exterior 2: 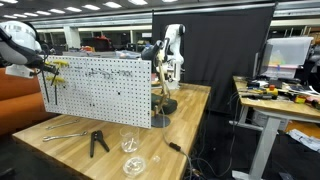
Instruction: Place the black and yellow tool on the table on the peg board
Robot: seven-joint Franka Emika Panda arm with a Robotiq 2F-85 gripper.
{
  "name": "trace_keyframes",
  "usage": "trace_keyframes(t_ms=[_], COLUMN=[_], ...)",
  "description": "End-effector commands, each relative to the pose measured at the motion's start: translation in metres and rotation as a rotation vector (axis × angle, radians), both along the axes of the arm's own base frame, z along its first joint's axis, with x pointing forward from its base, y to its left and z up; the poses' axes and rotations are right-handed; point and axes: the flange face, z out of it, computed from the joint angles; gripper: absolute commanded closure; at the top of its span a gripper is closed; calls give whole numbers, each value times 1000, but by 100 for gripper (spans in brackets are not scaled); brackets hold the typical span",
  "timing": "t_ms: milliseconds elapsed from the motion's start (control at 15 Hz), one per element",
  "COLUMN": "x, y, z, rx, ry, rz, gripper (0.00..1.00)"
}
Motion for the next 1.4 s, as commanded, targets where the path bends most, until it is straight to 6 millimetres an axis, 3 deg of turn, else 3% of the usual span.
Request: trace_keyframes(t_ms=[0,133,200,267,667,733,933,1333], x=[3,2,1,1,6,6,6,6], y=[-2,-2,-3,-4,-16,-13,-13,-13], z=[-1,-3,-5,-7,-16,-18,-18,-18], rx=[14,10,19,22,28,6,10,11], ry=[1,7,21,28,53,36,39,40], rz=[15,14,8,3,-41,-47,-48,-48], gripper=[98,98,68,67,26,43,26,26])
